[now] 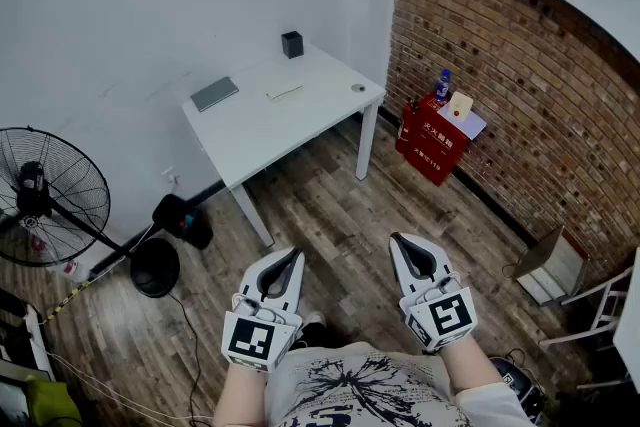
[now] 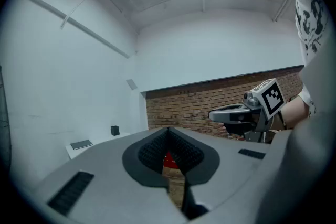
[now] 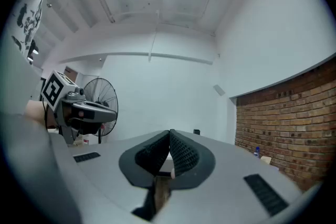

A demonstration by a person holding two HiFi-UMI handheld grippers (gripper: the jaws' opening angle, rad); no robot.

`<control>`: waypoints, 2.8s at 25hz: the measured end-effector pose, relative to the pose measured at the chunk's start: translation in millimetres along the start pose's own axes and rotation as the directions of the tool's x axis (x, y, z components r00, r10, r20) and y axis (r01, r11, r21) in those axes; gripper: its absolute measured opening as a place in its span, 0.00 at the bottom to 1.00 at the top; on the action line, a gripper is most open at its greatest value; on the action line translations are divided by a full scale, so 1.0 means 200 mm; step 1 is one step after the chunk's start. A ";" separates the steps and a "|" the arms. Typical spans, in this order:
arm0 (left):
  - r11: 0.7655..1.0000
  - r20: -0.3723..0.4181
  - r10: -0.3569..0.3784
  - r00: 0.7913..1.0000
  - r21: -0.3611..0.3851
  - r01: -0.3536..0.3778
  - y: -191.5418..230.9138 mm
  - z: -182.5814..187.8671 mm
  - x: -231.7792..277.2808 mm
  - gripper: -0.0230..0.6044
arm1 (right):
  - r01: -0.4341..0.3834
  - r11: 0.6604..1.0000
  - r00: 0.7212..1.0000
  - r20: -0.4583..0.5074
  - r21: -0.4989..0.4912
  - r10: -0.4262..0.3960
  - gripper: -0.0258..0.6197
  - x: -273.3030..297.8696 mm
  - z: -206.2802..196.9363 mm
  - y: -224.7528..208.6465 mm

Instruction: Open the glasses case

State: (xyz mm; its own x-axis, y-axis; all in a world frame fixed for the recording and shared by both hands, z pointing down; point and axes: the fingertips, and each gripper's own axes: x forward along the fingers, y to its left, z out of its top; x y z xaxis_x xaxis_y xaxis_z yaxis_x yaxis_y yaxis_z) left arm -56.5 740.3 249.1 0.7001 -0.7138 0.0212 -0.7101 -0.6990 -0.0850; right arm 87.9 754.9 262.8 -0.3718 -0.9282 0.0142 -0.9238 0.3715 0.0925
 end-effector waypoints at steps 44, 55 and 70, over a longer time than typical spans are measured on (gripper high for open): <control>0.999 -0.111 0.002 0.994 -0.044 -0.007 1.90 -0.29 1.92 0.06 | 0.015 1.000 0.998 -0.061 0.015 -0.014 0.88 2.59 -0.15 -1.04; 0.986 -0.107 0.120 0.987 -0.102 -0.131 2.32 -0.45 2.37 0.06 | -0.134 0.990 0.974 -0.181 0.044 0.140 0.88 3.28 -0.41 -1.26; 0.851 -0.173 0.490 0.854 -0.116 -0.512 2.75 -0.65 2.99 0.06 | -0.598 0.801 0.764 -0.274 0.037 0.584 0.85 4.25 -0.64 -1.54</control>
State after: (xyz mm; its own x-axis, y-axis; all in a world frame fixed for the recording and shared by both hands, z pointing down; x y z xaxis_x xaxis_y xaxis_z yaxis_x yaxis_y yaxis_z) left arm -38.4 -76.7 343.6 0.2367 -0.9601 0.1488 -0.9716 -0.2345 0.0324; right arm 67.4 -151.9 374.6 -0.7985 -0.4984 0.3376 -0.5205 0.8534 0.0286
